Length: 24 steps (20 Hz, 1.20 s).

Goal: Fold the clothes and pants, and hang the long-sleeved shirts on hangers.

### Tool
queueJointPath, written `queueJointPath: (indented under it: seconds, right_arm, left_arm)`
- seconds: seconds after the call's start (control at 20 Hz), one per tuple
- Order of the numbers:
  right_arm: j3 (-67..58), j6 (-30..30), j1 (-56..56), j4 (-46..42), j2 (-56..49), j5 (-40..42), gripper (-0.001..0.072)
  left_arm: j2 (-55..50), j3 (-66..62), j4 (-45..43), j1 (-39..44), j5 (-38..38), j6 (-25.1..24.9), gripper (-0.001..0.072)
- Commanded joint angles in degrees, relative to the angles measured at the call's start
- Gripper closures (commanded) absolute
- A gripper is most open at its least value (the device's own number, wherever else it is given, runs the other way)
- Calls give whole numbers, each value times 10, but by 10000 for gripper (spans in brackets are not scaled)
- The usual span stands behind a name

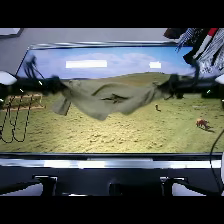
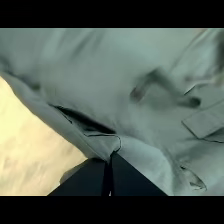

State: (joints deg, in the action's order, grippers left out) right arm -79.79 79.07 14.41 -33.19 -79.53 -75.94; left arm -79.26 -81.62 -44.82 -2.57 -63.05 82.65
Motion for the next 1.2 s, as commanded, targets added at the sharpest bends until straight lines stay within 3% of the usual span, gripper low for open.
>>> queueJointPath:
  seconds: [0.0,0.15,0.35,0.5,0.65,0.9,1.15]
  right_arm:
    - [-228,39,0,-20,53,50,684]
    - [-382,89,0,-101,113,103,684]
    - [-408,103,0,-193,250,131,684]
    - [-408,109,0,-261,332,115,684]
    - [-408,167,0,-328,366,114,683]
    - [-408,202,0,-318,304,96,683]
    - [-386,251,0,-205,120,-12,683]
  left_arm:
    - [30,-247,4,0,-3,-2,692]
    - [69,-407,-9,0,8,-2,691]
    - [212,-368,-60,0,47,-1,691]
    - [314,-312,-152,0,46,63,691]
    - [363,-301,-228,0,46,123,691]
    - [332,-282,-236,0,31,150,691]
    - [202,-201,-232,12,16,133,691]
